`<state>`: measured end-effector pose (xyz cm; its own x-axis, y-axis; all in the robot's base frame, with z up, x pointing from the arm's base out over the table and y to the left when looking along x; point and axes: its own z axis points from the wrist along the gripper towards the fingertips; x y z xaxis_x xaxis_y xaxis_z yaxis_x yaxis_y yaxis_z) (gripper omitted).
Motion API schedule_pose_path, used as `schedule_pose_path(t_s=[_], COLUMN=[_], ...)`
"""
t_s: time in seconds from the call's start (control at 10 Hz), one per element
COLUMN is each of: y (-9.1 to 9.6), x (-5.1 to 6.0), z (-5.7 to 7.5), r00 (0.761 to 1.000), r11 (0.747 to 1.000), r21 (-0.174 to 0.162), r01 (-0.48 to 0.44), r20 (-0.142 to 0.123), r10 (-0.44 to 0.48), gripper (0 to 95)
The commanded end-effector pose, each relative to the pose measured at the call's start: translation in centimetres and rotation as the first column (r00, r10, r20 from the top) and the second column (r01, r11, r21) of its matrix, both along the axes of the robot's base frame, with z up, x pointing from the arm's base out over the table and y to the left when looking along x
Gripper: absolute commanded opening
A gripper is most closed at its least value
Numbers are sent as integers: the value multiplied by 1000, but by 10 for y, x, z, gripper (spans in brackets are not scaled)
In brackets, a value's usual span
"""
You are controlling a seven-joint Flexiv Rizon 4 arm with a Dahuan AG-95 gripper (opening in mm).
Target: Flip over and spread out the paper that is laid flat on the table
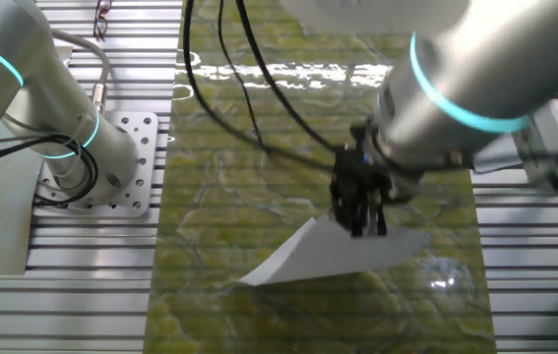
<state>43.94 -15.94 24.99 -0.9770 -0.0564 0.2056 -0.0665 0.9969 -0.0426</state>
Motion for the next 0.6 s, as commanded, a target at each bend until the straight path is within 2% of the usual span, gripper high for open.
schedule_pose_path(t_s=[0.1, 0.2, 0.4, 0.6], y=[26, 32, 44, 61], x=[5, 4, 1, -4], z=[1, 0, -6, -14], r00=[971, 969, 962, 960], r11=[958, 953, 932, 928], r21=[178, 189, 260, 268], r01=[227, 236, 253, 258], r20=[32, 32, 33, 36], r10=[-236, -246, -271, -278], gripper=[0, 0, 0, 0])
